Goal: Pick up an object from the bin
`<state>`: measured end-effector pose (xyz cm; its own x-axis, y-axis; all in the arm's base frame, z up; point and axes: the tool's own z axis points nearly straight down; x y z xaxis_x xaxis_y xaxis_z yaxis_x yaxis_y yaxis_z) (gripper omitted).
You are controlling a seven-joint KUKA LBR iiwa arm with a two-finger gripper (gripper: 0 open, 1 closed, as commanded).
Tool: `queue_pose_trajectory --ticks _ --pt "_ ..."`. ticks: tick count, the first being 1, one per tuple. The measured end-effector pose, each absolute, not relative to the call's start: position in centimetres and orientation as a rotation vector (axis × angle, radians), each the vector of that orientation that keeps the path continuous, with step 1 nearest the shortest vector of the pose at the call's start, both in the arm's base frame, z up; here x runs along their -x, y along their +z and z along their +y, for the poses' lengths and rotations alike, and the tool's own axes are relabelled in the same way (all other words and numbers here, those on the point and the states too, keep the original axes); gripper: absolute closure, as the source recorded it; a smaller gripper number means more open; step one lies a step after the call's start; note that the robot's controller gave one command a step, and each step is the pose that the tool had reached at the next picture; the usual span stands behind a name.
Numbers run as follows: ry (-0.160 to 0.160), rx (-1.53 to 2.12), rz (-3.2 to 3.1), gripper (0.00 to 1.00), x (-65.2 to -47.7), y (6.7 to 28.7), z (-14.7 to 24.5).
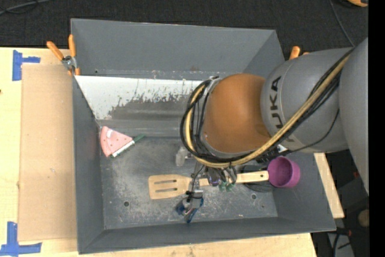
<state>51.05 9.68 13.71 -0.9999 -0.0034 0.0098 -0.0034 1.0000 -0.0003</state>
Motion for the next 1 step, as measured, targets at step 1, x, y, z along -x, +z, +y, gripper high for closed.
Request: queue_pose_trajectory --ticks 1 --pt "-0.001 0.001 -3.139 0.0 -51.25 14.11 9.63"
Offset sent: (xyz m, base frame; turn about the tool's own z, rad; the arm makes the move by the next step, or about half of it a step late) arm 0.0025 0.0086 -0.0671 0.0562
